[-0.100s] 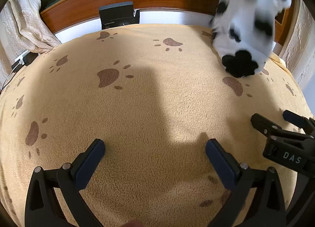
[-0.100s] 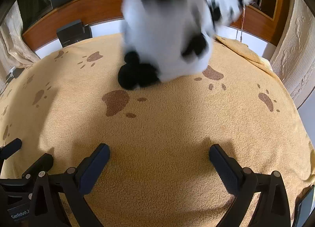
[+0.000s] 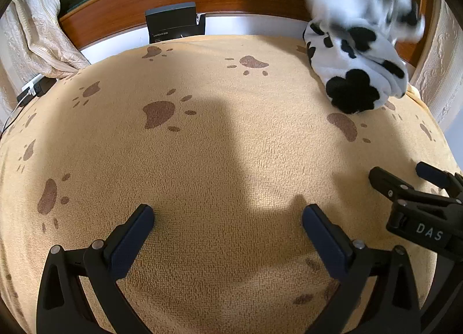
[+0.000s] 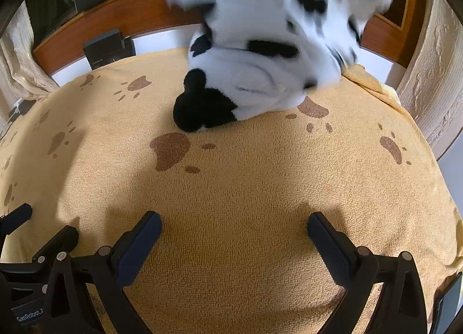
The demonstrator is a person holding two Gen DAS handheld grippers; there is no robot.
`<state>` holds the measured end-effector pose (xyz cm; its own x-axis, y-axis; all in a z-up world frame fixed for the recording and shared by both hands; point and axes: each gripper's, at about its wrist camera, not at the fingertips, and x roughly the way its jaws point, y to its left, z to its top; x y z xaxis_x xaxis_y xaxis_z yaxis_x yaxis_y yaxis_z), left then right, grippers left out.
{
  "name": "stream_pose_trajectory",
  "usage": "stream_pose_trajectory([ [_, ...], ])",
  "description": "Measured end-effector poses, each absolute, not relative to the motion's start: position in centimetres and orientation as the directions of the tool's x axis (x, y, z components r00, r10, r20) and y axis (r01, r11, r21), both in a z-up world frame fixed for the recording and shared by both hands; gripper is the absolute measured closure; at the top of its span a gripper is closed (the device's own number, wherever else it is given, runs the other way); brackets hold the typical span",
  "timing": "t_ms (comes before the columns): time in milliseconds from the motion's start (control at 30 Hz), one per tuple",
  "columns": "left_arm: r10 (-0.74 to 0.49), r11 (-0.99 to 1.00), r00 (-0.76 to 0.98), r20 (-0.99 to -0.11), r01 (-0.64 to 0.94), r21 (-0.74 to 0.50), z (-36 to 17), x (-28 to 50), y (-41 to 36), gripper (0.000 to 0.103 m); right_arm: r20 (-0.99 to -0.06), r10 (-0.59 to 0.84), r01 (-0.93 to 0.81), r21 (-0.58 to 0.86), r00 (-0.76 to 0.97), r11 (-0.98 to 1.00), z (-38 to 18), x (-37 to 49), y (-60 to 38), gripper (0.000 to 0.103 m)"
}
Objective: Fold clothes
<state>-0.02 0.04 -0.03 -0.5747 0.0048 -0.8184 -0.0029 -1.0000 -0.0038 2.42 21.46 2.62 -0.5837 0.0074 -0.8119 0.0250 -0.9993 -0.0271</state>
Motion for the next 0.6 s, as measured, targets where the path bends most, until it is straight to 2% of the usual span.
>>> stream_pose_trajectory([
  [600,0.005,-1.000,-0.582,-0.813,-0.002,-0.005,-0.49,-0.08,-0.07,0.000,-0.812,0.008,0.025,-0.028,-0.584,-0.999,2.57,2.53,21.36,0.000],
])
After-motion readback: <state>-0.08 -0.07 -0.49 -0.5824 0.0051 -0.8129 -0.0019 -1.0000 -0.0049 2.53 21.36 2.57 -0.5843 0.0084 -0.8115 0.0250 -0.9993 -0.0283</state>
